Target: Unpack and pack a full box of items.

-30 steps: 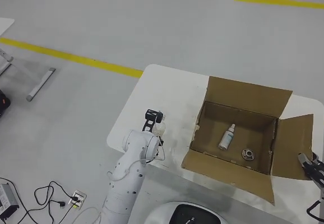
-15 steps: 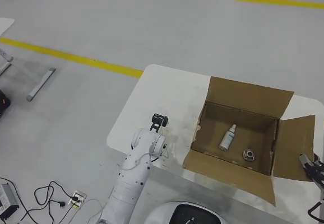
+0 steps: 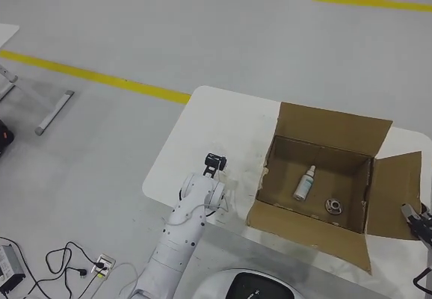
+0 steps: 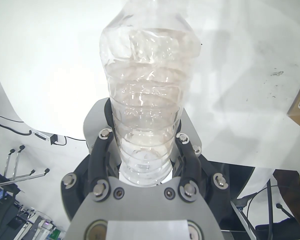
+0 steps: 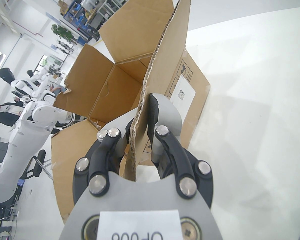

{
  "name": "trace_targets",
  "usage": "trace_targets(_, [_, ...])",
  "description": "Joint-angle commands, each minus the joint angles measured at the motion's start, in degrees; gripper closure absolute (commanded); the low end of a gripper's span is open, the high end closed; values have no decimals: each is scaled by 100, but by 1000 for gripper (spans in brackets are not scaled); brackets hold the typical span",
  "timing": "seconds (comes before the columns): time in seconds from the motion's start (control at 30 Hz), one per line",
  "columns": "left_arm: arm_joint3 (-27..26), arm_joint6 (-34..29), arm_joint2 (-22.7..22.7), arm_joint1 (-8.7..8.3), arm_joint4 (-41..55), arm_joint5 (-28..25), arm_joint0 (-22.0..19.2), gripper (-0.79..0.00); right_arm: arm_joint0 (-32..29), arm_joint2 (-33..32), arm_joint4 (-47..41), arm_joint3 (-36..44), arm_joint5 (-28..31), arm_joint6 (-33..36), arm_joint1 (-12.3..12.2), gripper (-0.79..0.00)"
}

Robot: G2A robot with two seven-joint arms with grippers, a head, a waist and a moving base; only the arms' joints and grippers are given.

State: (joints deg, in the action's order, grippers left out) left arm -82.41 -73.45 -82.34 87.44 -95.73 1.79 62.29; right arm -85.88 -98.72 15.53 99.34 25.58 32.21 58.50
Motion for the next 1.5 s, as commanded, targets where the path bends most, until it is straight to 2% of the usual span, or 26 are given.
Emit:
trace_targets(0.0, [53,5,29,2,-2,29,-28,-68,12,-8,2,-13,8,10,-5,0])
trace_targets(0.03, [76,6,45,2,-4,34,-43,-89,18,-13,9,-22,9,16,-7,0])
trace_targets(0.07, [99,2,56,2,-8,41,-56,-160,21,-13,9,-28,7,15,-9,-9])
trace_targets(0.1, [122,-10,62,1,-9,55,-68,-277,24,-12,9,-33,8,14,-10,-25])
trace_targets(0.17, [164,-36,76,0,-25,93,-94,-785,27,-7,23,-40,4,12,-13,-80])
trace_targets(0.3, [196,-61,94,-4,-30,120,-125,-785,39,10,20,-41,-5,15,-18,-142])
trace_targets(0.33, [187,-59,91,-6,-31,126,-129,-785,44,15,20,-39,-6,17,-19,-197])
trace_targets(0.43, [100,-101,66,-17,-7,103,-101,-785,62,27,20,-43,6,16,-24,-200])
trace_targets(0.5, [-20,-104,42,-29,-25,71,-50,-785,74,21,28,-46,14,16,-28,-259])
trace_targets(0.57, [-196,-139,12,-42,-43,50,27,-785,79,9,18,-43,7,6,-31,-369])
trace_targets(0.63, [-441,-214,-53,-51,62,33,114,-785,84,-19,18,-33,-10,1,-36,-397])
trace_targets(0.67, [-568,-254,-100,-57,118,34,159,-785,86,-47,27,-17,-23,-9,-40,-505])
trace_targets(0.7, [-701,-308,-143,-64,158,21,200,-785,86,-85,28,0,-46,-38,-43,-677])
trace_targets(0.77, [-1020,-416,-231,-77,253,-1,286,-785,86,-175,81,80,-47,-82,-53,-757])
trace_targets(0.83, [-1377,-521,-322,-92,343,-20,391,-785,88,-291,201,224,-27,-144,-66,-785])
trace_targets(1.0, [-2267,-818,-535,-117,711,-29,543,-785,81,-607,618,860,-14,-438,-90,-785])
trace_targets(1.03, [-2418,-843,-558,-120,775,-10,562,-785,81,-648,701,1024,-14,-491,-93,-754])
trace_targets(1.07, [-2553,-874,-581,-122,852,6,572,-785,81,-668,774,1187,-19,-523,-95,-366])
trace_targets(1.1, [-2683,-874,-597,-129,852,-3,574,-785,80,-663,823,1347,-38,-533,-95,-160])
trace_targets(1.17, [-2882,-852,-606,-138,865,1,588,-785,102,-582,1000,1673,24,-431,-105,0])
trace_targets(1.33, [-3153,-848,-611,-158,902,-10,589,-785,259,-37,1502,2031,0,-267,-105,0])
trace_targets(1.47, [-3153,-848,-611,-158,902,-10,589,-785,449,625,1954,1934,-109,-43,-90,0])
